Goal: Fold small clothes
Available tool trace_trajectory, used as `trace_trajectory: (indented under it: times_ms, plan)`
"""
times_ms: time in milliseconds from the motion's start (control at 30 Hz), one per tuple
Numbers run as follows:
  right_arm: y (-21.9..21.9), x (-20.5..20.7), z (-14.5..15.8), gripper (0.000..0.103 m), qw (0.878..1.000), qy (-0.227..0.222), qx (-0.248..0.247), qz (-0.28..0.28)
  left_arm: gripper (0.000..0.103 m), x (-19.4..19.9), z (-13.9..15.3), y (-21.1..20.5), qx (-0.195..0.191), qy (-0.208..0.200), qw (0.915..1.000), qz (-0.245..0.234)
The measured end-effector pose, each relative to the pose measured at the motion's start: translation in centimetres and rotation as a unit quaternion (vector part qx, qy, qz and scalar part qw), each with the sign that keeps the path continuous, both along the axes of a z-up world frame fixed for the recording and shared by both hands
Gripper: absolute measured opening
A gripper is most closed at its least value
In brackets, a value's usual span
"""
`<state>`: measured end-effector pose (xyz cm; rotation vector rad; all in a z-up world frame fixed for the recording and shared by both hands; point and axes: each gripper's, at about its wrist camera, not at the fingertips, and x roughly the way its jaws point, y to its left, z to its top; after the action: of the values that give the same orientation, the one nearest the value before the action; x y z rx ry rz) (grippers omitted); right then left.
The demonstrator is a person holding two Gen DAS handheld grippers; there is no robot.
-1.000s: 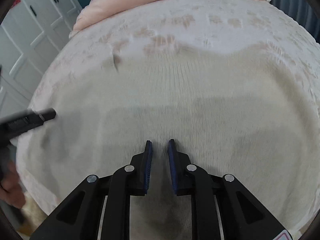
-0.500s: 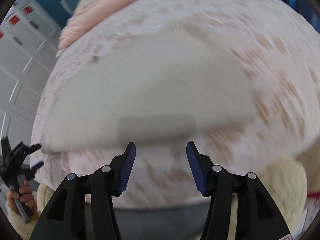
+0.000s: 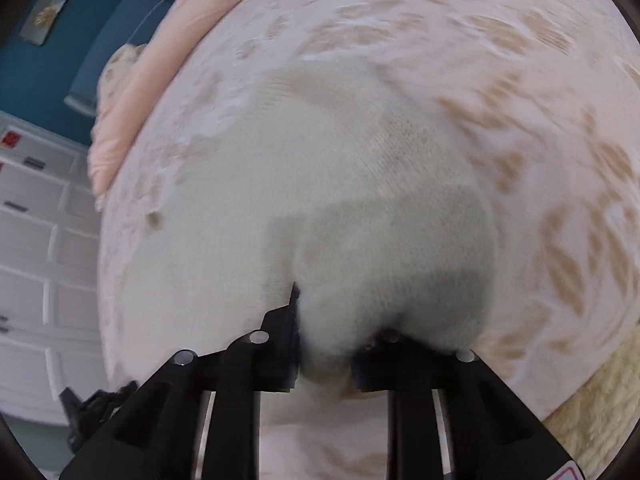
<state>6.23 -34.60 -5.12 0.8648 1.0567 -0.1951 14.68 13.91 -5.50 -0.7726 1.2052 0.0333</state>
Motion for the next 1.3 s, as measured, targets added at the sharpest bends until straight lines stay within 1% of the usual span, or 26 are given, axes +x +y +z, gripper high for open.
trace_trajectory:
  times_ms: [33,67,100,133,200,267,300,367,400,433,467,533,633,667,700,767,833,933,1000,1033,1067,1133,1167,1200,1233,1300]
  plan:
    - [0.1,-0.1,2.2,0.016,0.999,-0.034,0.012,0.009,0.02,-0.3,1.2,0.3,0.002,-0.013,0.9999,-0.003]
    - [0.4,-0.3,4.4,0.014,0.998,-0.058,0.014,0.025,0.011,-1.0,3.2,0.6,0.015,-0.028,0.9994,-0.01]
    - [0.6,-0.8,6.5,0.014,0.996,-0.077,0.011,0.04,0.011,-1.7,4.6,1.1,0.018,-0.04,0.9989,-0.016]
    - [0.7,-1.5,8.0,0.014,0.995,-0.086,0.006,0.052,0.01,-2.7,6.0,1.8,0.017,-0.046,0.9986,-0.02]
    - [0.5,-3.1,8.9,0.014,0.994,-0.085,0.0,0.065,0.01,-4.2,6.7,2.8,0.03,-0.041,0.9984,-0.026]
    - [-0.1,-4.6,6.9,0.014,0.996,-0.056,-0.006,0.066,0.01,-5.7,5.6,3.5,0.054,-0.017,0.9978,-0.033]
    - [-0.5,-5.3,4.6,0.014,0.997,-0.026,-0.008,0.066,0.01,-6.2,4.4,3.6,0.061,-0.001,0.9976,-0.032]
    - [-0.6,-6.2,-0.2,0.015,0.997,0.035,-0.01,0.066,0.01,-7.0,0.9,3.5,0.049,0.04,0.9976,-0.027]
    - [-0.6,-6.5,-1.7,0.017,0.996,0.054,-0.009,0.065,0.01,-7.1,-0.4,3.2,0.054,0.055,0.9966,-0.027]
    - [-0.7,-7.3,-2.5,0.02,0.998,0.042,0.012,0.046,0.011,-7.3,-1.2,2.6,0.065,0.056,0.9957,-0.034]
    - [-1.0,-7.7,-2.2,0.025,0.999,0.033,0.028,0.029,0.011,-7.2,-1.0,2.3,0.076,0.05,0.995,-0.041]
    - [-1.5,-7.9,-1.0,0.026,0.999,0.033,0.027,0.021,0.015,-7.0,0.0,1.7,0.099,0.033,0.9927,-0.061]
    - [-1.5,-8.7,1.6,0.026,0.999,0.044,-0.023,0.021,0.017,-6.5,0.5,1.6,0.104,0.027,0.9917,-0.071]
    - [-1.2,-8.9,2.6,0.026,0.997,0.044,-0.053,0.018,0.017,-6.3,0.4,1.4,0.102,0.031,0.9917,-0.071]
    - [-0.6,-8.9,3.5,0.026,0.995,0.048,-0.09,0.021,0.017,-6.1,0.1,1.6,0.097,0.035,0.9924,-0.067]
    - [0.1,-8.3,5.1,0.031,0.985,0.052,-0.161,0.017,0.018,-6.2,-0.4,1.7,0.089,0.041,0.9934,-0.059]
    - [1.9,-6.9,7.5,0.031,0.975,0.018,-0.218,0.037,0.019,-6.2,-0.4,1.5,0.095,0.042,0.9924,-0.065]
    - [3.1,-3.8,8.3,0.031,0.968,-0.015,-0.235,0.083,0.019,-6.5,-0.1,1.3,0.107,0.041,0.9906,-0.075]
    - [3.1,-0.7,7.6,0.03,0.962,-0.017,-0.255,0.098,0.021,-6.5,-0.2,1.3,0.108,0.042,0.9903,-0.077]
    - [3.1,0.5,7.1,0.033,0.96,-0.015,-0.259,0.101,0.021,-6.4,-0.2,1.3,0.111,0.043,0.9898,-0.079]
    - [2.5,2.0,6.3,0.047,0.96,-0.005,-0.263,0.1,0.022,-6.5,-0.2,1.3,0.113,0.043,0.9895,-0.08]
    - [1.4,4.0,4.7,0.062,0.955,0.029,-0.283,0.088,0.023,-6.5,-0.2,1.0,0.118,0.042,0.9887,-0.083]
    - [0.7,5.2,3.2,0.051,0.951,0.051,-0.292,0.091,0.023,-6.3,-0.3,0.8,0.121,0.042,0.9882,-0.084]
    - [0.6,5.6,2.1,0.028,0.949,0.072,-0.292,0.099,0.023,-6.3,-0.3,0.7,0.122,0.042,0.988,-0.084]
    - [0.4,6.1,1.0,0.011,0.949,0.095,-0.277,0.115,0.023,-6.2,-0.3,0.6,0.124,0.043,0.9877,-0.085]
    - [-0.6,5.4,2.7,0.008,0.959,0.063,-0.26,0.09,0.023,-6.2,-0.3,0.6,0.126,0.043,0.9874,-0.086]
